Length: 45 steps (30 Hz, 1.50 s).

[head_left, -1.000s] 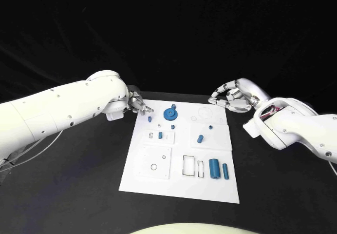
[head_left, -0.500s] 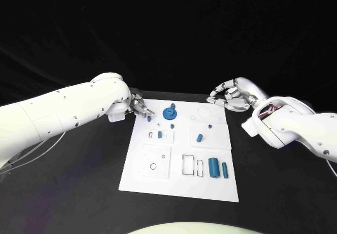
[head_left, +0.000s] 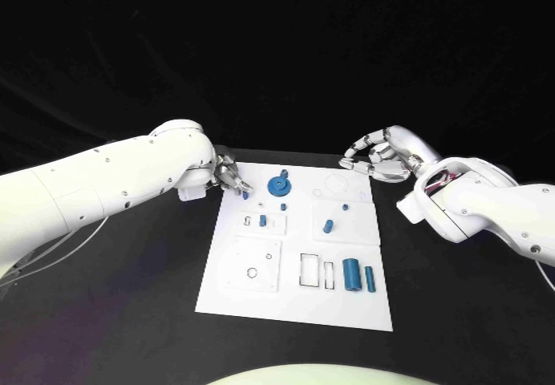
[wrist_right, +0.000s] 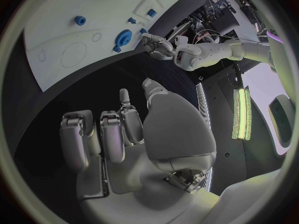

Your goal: Assemble the parts on the task board

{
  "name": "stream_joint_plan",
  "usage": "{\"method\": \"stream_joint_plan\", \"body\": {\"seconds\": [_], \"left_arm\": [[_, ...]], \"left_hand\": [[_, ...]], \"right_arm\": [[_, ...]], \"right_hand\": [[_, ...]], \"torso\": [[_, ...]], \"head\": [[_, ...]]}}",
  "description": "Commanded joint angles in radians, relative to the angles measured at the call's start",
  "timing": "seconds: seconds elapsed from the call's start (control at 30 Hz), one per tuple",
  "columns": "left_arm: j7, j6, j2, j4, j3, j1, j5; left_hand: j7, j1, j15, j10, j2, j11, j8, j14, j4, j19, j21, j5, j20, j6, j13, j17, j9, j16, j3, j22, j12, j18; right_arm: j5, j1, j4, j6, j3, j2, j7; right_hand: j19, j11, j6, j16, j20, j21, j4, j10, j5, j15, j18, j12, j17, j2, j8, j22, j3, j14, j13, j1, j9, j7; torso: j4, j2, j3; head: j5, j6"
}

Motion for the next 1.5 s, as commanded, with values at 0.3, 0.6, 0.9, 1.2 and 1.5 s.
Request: {"method": "stream_joint_plan", "body": {"seconds": [0.3, 0.6, 0.9, 1.2, 1.5], "left_arm": [[0.019, 0.006, 0.004, 0.001, 0.000, 0.000, 0.022], [0.029, 0.003, 0.006, -0.001, 0.000, 0.000, 0.035], [0.038, 0.002, 0.005, -0.003, -0.001, 0.000, 0.053], [0.044, -0.058, -0.040, 0.050, 0.002, 0.000, 0.116], [0.047, -0.128, -0.146, 0.198, 0.004, 0.000, 0.221]], "left_hand": [[-0.003, 0.046, 0.005, -0.010, 0.016, -0.001, -0.006, 0.104, -0.001, 0.010, -0.005, -0.002, 0.008, 0.009, -0.005, 0.263, -0.004, 0.004, 0.014, 0.069, 0.000, -0.002], [-0.007, 0.147, 0.003, -0.013, 0.051, -0.004, -0.009, 0.104, -0.019, 0.010, -0.005, 0.001, 0.006, 0.007, -0.011, 0.263, -0.007, 0.004, 0.054, 0.070, -0.001, -0.002], [0.008, 0.260, 0.010, -0.015, 0.060, 0.003, 0.002, 0.104, -0.097, 0.010, -0.005, 0.005, 0.011, -0.016, -0.029, 0.263, 0.006, 0.004, 0.223, 0.073, -0.010, -0.002], [0.007, 0.216, 0.011, -0.001, 0.009, 0.003, 0.029, 0.104, -0.155, 0.010, -0.004, 0.014, 0.013, -0.006, -0.028, 0.263, 0.026, 0.004, 0.389, 0.075, 0.000, -0.002], [-0.001, 0.162, 0.004, 0.026, -0.027, -0.004, 0.046, 0.104, -0.199, 0.016, 0.002, 0.043, 0.008, 0.015, -0.007, 0.263, 0.035, 0.004, 0.472, 0.087, 0.026, -0.005]], "right_arm": [[-0.005, -0.001, 0.000, 0.011, 0.000, 0.001, 0.005], [-0.005, -0.001, 0.000, 0.012, 0.000, 0.001, 0.005], [-0.005, -0.001, -0.001, 0.013, 0.000, 0.000, 0.005], [-0.005, -0.001, -0.002, 0.013, 0.000, -0.001, 0.004], [-0.005, -0.001, -0.003, 0.013, 0.000, -0.006, 0.004]], "right_hand": [[0.080, 0.000, -0.009, -0.005, -0.007, -0.003, -0.003, -0.003, -0.003, -0.005, -0.004, -0.002, 0.207, 0.000, 0.004, 0.240, -0.003, 0.090, 0.076, -0.005, 0.002, 0.000], [0.080, -0.001, -0.009, -0.005, -0.008, -0.003, -0.003, -0.003, 0.005, -0.006, -0.004, -0.002, 0.206, 0.002, 0.005, 0.240, 0.000, 0.090, 0.076, -0.002, 0.003, -0.001], [0.079, -0.001, -0.010, -0.005, -0.008, -0.005, -0.004, -0.003, 0.007, -0.006, -0.004, -0.002, 0.206, 0.002, 0.005, 0.239, 0.000, 0.090, 0.076, -0.001, 0.003, -0.001], [0.079, -0.001, -0.010, -0.006, -0.008, -0.004, -0.003, -0.002, 0.009, -0.006, -0.004, -0.001, 0.205, 0.002, 0.006, 0.239, 0.001, 0.090, 0.077, -0.001, 0.004, -0.001], [0.079, -0.001, -0.010, -0.006, -0.008, -0.004, -0.003, -0.002, 0.009, -0.006, -0.004, -0.001, 0.205, 0.002, 0.006, 0.239, 0.001, 0.090, 0.077, -0.001, 0.004, -0.001]], "torso": [[0.0006, 0.001, -0.0004], [0.0001, 0.001, 0.0000], [0.0006, 0.000, -0.0002], [0.0043, -0.003, 0.0001], [0.0123, -0.008, 0.0005]], "head": [[-0.001, 0.000], [-0.001, -0.003], [-0.001, -0.002], [0.000, 0.000], [0.000, -0.004]]}}
